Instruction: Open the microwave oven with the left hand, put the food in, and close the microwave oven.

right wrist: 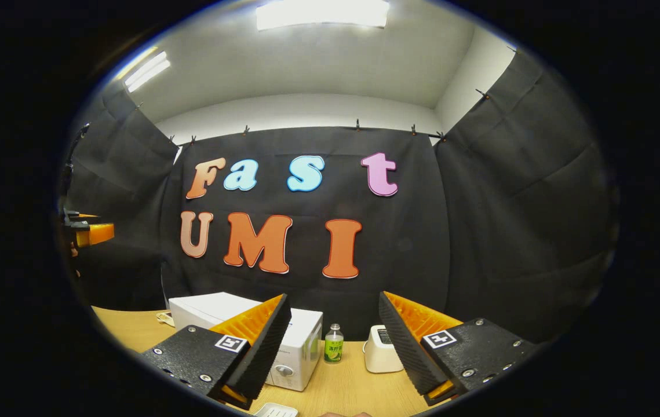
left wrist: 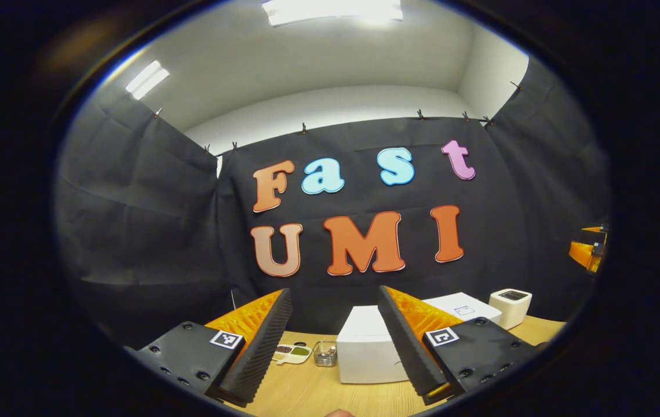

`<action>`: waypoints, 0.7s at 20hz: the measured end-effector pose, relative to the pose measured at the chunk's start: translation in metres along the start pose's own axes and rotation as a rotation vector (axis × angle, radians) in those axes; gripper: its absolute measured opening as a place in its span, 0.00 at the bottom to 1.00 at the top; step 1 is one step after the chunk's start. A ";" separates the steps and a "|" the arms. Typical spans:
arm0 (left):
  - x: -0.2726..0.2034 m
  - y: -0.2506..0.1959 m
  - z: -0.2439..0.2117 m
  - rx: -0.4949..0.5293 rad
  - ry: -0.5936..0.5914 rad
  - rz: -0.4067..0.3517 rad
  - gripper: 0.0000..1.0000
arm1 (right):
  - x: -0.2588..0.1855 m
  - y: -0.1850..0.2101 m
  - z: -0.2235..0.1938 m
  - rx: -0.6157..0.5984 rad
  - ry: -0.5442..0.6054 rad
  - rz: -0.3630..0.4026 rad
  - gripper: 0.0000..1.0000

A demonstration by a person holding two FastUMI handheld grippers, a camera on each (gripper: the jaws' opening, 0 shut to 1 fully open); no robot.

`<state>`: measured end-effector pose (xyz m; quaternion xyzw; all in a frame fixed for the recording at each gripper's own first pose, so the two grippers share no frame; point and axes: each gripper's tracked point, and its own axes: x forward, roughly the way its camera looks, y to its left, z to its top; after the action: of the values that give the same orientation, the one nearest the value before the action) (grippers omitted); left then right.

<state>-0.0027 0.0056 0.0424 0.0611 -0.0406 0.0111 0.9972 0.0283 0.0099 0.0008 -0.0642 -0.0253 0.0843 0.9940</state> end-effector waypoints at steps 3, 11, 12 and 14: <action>-0.005 0.004 0.005 -0.008 -0.018 0.012 0.98 | -0.001 0.010 0.004 -0.013 -0.012 0.026 0.95; -0.010 0.002 0.006 0.008 -0.025 0.007 0.93 | -0.003 0.024 0.026 -0.056 -0.060 0.044 0.94; -0.010 0.002 0.004 0.005 -0.021 0.007 0.93 | -0.003 0.026 0.027 -0.061 -0.067 0.047 0.94; -0.010 0.004 0.002 -0.002 -0.016 0.010 0.93 | -0.003 0.030 0.026 -0.078 -0.076 0.056 0.94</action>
<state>-0.0125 0.0094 0.0442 0.0599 -0.0487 0.0155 0.9969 0.0185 0.0419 0.0230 -0.1003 -0.0644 0.1136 0.9863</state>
